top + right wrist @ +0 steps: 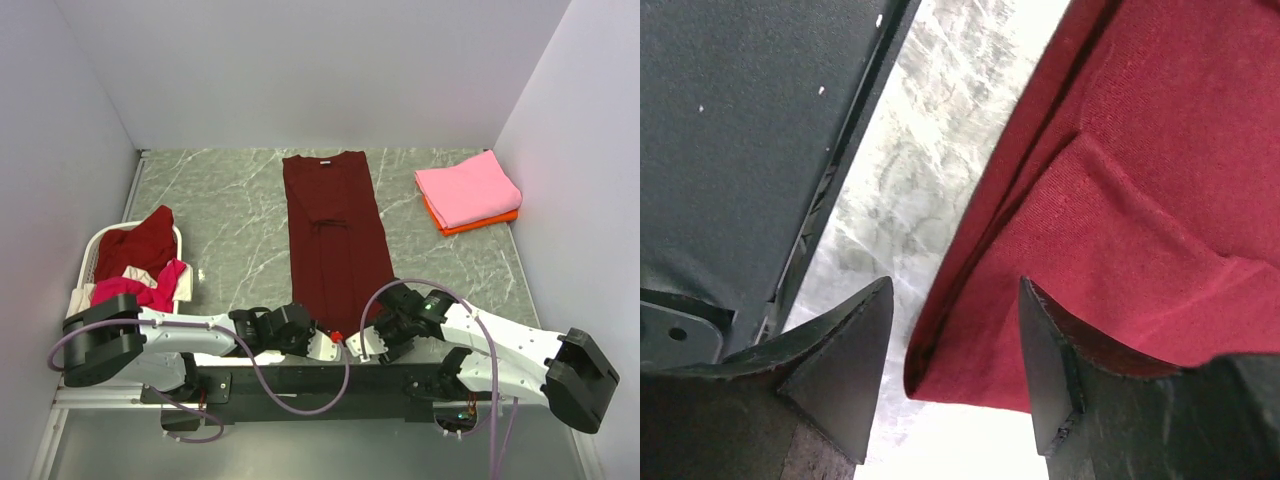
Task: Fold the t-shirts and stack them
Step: Fold the tshirt
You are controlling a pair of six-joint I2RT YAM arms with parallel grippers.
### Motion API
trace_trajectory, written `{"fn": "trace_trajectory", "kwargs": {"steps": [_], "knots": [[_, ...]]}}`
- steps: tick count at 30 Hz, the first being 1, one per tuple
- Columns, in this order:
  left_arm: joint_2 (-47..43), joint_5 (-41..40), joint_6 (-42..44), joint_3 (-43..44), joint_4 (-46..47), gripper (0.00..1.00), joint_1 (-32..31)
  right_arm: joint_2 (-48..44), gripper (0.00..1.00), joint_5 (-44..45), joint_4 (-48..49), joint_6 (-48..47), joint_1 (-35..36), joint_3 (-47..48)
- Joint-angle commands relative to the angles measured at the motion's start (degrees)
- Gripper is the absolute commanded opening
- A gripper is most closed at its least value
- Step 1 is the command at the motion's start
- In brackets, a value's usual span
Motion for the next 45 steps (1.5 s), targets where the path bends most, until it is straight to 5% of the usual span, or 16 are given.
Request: {"fn": "trace_trajectory", "kwargs": {"steps": [1, 8, 15, 19, 24, 35, 41, 45], "knots": [[-1.89, 0.63, 0.61, -0.46, -0.07, 0.25, -0.17, 1.12, 0.60, 1.89, 2.53, 3.23, 1.10, 0.36], [-3.21, 1.77, 1.32, -1.60, 0.11, 0.25, -0.17, 0.60, 0.55, 7.96, 4.64, 5.34, 1.19, -0.08], [-3.39, 2.30, 1.58, -1.86, 0.02, 0.24, -0.17, 1.75, 0.29, 9.28, 4.47, 6.93, 1.19, 0.44], [-3.57, 2.65, 1.67, -1.95, 0.02, 0.23, -0.25, 1.92, 0.24, 8.23, 4.39, 7.54, 1.28, 0.62], [-3.92, 2.75, 1.49, -1.86, 0.02, 0.22, -0.17, 1.84, 0.41, 4.19, 1.93, 8.07, 1.28, 1.76], [-5.85, 3.10, 1.93, -3.00, 0.28, 0.23, -0.17, 6.30, 0.54, 6.46, 1.66, 10.44, 5.31, 2.64], [-6.55, 3.18, 1.93, -3.53, 0.02, 0.23, -0.17, 13.07, 0.57, 10.16, 0.61, 14.22, 8.04, 6.42], [-6.64, 3.01, 1.93, -3.53, -0.16, 0.23, -0.17, 14.49, 0.42, 10.77, 1.22, 16.68, 9.27, 6.69]]}}
